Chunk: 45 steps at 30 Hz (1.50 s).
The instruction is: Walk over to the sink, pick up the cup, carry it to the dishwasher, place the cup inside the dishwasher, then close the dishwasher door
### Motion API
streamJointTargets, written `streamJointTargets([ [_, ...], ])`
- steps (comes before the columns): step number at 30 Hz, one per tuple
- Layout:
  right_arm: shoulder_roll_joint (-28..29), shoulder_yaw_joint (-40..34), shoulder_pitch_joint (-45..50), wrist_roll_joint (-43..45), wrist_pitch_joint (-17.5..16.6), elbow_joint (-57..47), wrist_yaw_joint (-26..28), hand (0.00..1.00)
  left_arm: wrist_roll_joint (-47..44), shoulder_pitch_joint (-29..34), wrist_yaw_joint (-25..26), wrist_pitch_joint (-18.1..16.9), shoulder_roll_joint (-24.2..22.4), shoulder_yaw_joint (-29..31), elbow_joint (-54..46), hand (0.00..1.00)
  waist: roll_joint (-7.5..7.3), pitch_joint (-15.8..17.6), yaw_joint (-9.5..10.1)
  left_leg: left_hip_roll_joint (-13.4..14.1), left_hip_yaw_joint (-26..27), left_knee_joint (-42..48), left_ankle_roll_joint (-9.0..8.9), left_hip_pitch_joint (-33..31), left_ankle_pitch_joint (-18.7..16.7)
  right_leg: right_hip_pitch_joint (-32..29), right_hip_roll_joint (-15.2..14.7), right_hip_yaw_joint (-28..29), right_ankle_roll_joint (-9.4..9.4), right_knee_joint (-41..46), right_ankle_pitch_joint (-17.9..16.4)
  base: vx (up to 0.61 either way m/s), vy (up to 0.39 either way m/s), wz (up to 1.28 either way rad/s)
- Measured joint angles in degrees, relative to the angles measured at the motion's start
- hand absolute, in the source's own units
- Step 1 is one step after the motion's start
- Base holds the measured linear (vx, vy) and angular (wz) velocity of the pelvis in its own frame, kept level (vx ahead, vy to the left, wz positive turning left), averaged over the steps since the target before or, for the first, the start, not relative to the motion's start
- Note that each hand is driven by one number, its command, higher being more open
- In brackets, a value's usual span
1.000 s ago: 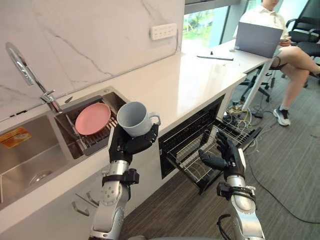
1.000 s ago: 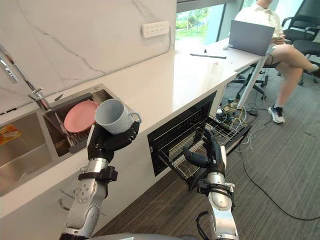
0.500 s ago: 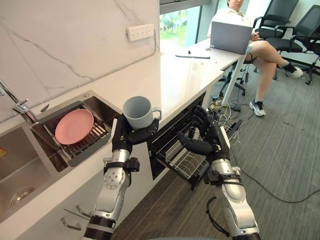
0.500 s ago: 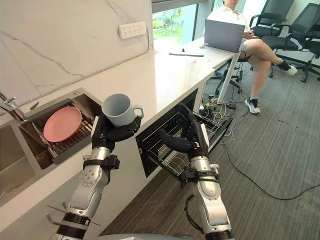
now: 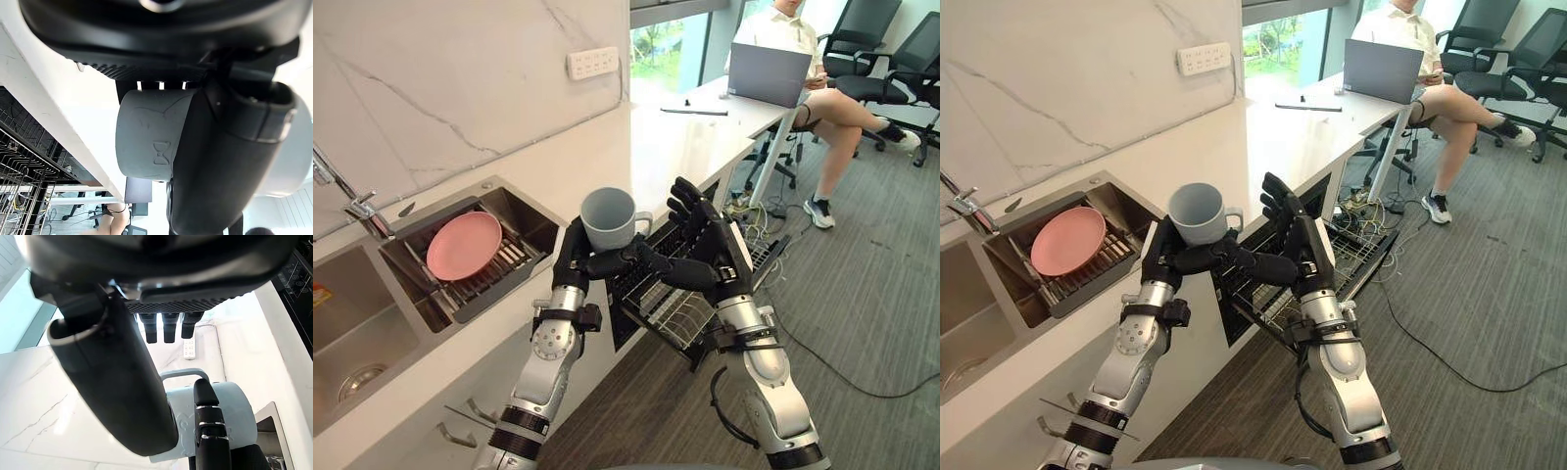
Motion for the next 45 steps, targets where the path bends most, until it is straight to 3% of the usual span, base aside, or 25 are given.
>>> streamJointTargets([
  [18,-1.33,2.7,-3.97,-0.14,-0.85,3.69,-0.81,0.9,1.76,-0.99,-0.95,0.59,-0.09,-5.44,0.0,0.3,-0.01,-2.36,0.06,-1.04,-2.66,-1.66,0.37,-0.41,2.75,-0.33,-0.68,-2.73,-0.07,0.01,-0.09,-0.03,-0.004,0.08],
  [19,-1.41,2.7,-3.97,-0.13,-0.87,3.93,-0.81,0.3,1.76,-0.99,-0.95,0.6,0.01,-5.67,0.0,0.3,-0.01,-2.71,0.06,-1.08,-2.89,-1.66,0.38,-0.57,2.87,-0.37,-0.74,-2.96,-0.08,-0.05,-0.08,-0.02,0.0,0.14],
  [38,-2.96,0.92,-3.86,5.57,-3.23,5.89,-0.73,0.3,1.69,-4.14,-1.05,2.18,0.85,-8.86,-0.53,0.3,-0.76,-4.0,0.0,-1.27,-3.97,-1.51,0.51,-1.39,3.38,-0.39,-1.06,-4.19,-0.26,-0.56,0.18,-0.01,0.0,0.02],
  [39,-2.96,0.88,-3.64,5.57,-3.43,5.89,-0.72,0.3,1.7,-4.14,-1.13,2.21,0.85,-8.96,-0.53,0.9,-0.81,-3.99,0.02,-1.3,-4.01,-1.4,0.51,-1.4,3.38,-0.38,-1.1,-4.23,-0.25,-0.56,0.18,0.0,0.0,0.0],
  [45,-1.97,-1.16,-2.08,5.49,-4.04,5.88,0.27,0.3,1.77,-4.12,-2.41,2.28,0.85,-9.75,-0.57,0.9,-1.15,-3.96,0.09,-1.48,-4.06,-1.4,0.56,-1.42,3.41,-0.35,-1.3,-4.3,-0.26,-0.56,0.15,0.0,0.0,0.0],
])
